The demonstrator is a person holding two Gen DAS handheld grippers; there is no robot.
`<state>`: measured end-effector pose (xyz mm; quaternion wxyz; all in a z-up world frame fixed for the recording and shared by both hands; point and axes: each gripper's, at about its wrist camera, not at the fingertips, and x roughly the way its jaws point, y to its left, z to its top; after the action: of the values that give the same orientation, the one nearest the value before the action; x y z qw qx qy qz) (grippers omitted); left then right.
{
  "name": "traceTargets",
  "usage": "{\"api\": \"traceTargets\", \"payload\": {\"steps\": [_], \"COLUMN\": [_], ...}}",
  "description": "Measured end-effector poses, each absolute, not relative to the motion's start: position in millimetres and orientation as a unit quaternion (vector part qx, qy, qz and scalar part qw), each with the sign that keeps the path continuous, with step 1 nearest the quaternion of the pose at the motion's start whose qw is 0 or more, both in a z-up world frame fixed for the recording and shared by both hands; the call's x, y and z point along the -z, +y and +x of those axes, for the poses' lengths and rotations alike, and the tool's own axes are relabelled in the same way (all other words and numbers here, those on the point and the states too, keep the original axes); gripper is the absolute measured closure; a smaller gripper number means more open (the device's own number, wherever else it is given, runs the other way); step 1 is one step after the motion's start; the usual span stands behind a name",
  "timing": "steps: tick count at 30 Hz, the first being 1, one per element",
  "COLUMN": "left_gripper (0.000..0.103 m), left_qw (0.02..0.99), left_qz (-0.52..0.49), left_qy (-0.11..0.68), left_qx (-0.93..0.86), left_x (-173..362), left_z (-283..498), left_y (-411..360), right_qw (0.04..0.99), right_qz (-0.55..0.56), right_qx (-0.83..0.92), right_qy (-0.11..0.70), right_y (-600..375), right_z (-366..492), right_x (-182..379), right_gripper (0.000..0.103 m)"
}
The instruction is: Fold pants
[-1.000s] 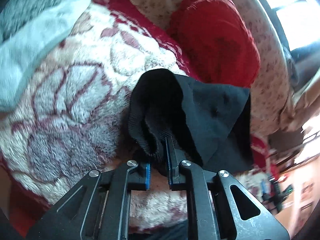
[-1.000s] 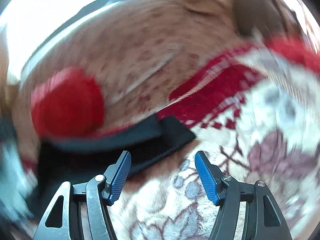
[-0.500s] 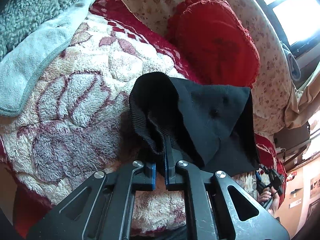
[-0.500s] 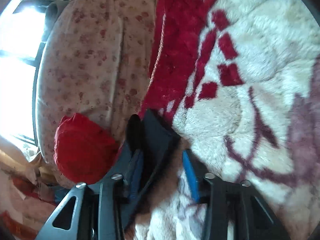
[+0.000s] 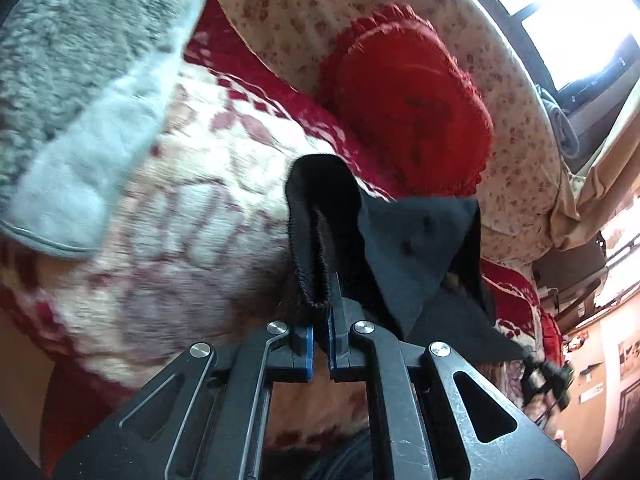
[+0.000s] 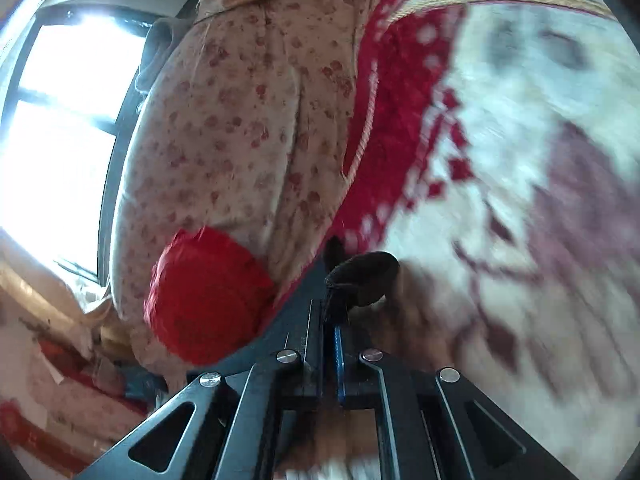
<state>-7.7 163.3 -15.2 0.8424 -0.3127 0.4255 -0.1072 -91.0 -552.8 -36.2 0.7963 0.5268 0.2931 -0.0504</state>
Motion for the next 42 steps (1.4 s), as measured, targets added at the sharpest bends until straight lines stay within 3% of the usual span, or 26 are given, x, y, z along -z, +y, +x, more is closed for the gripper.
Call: {"api": "traceTargets", "payload": {"steps": [6, 7, 9, 12, 13, 16, 17, 19, 20, 21, 23, 28, 31, 34, 35, 36, 38, 42], "left_gripper": [0.099, 0.098, 0.084, 0.083, 0.083, 0.083, 0.083, 0.082, 0.073, 0.059, 0.046, 0.046, 0.046, 0.046, 0.048, 0.069, 0.101, 0.102], "left_qw": [0.833, 0.832, 0.84, 0.851, 0.857, 0.87, 0.87, 0.865, 0.86, 0.851, 0.825, 0.777, 0.763, 0.76, 0.766, 0.779, 0.796, 0.816], "left_qz": [-0.289, -0.281, -0.27, -0.245, -0.232, -0.209, -0.215, -0.235, -0.252, -0.273, -0.326, -0.378, -0.371, -0.357, -0.351, -0.34, -0.319, -0.332], "left_qy": [0.466, 0.474, 0.468, 0.464, 0.461, 0.446, 0.443, 0.442, 0.443, 0.446, 0.454, 0.483, 0.506, 0.518, 0.513, 0.5, 0.485, 0.439], "left_qx": [0.074, 0.07, 0.048, 0.03, 0.019, -0.008, -0.005, 0.011, 0.027, 0.048, 0.087, 0.14, 0.155, 0.16, 0.164, 0.165, 0.175, 0.179], "left_x": [45, 53, 56, 47, 43, 32, 29, 25, 23, 22, 24, 31, 41, 45, 43, 36, 24, 4], "left_z": [-10, -6, -5, -3, -4, -11, -13, -17, -20, -21, -20, -5, 4, 9, 10, 11, 17, 26], "left_y": [185, 184, 184, 188, 190, 197, 199, 201, 201, 200, 194, 161, 137, 118, 115, 113, 113, 132], "right_qw": [0.765, 0.773, 0.805, 0.851, 0.864, 0.851, 0.833, 0.794, 0.774, 0.758, 0.75, 0.767, 0.774, 0.792, 0.801, 0.808, 0.817, 0.831], "right_qz": [0.514, 0.498, 0.44, 0.4, 0.393, 0.441, 0.469, 0.518, 0.536, 0.54, 0.534, 0.523, 0.526, 0.521, 0.515, 0.513, 0.515, 0.524], "right_qx": [0.097, 0.119, 0.19, 0.174, 0.141, 0.029, 0.019, 0.011, 0.012, 0.024, 0.061, 0.054, 0.054, 0.037, 0.033, 0.025, 0.013, -0.022], "right_qy": [0.376, 0.374, 0.35, 0.291, 0.282, 0.282, 0.291, 0.316, 0.336, 0.365, 0.385, 0.367, 0.348, 0.315, 0.303, 0.289, 0.259, 0.184], "right_y": [-539, -542, -544, -535, -529, -522, -523, -525, -524, -521, -515, -511, -512, -514, -516, -512, -512, -518], "right_z": [-120, -121, -123, -105, -89, -36, -21, 2, 15, 26, 33, 51, 42, 30, 21, 22, 10, -32], "right_x": [71, 67, 44, 12, 5, 15, 26, 50, 61, 72, 83, 85, 80, 63, 55, 46, 33, 7], "right_gripper": [0.099, 0.099, 0.099, 0.098, 0.095, 0.071, 0.07, 0.07, 0.07, 0.07, 0.07, 0.071, 0.097, 0.099, 0.099, 0.099, 0.099, 0.099]}}
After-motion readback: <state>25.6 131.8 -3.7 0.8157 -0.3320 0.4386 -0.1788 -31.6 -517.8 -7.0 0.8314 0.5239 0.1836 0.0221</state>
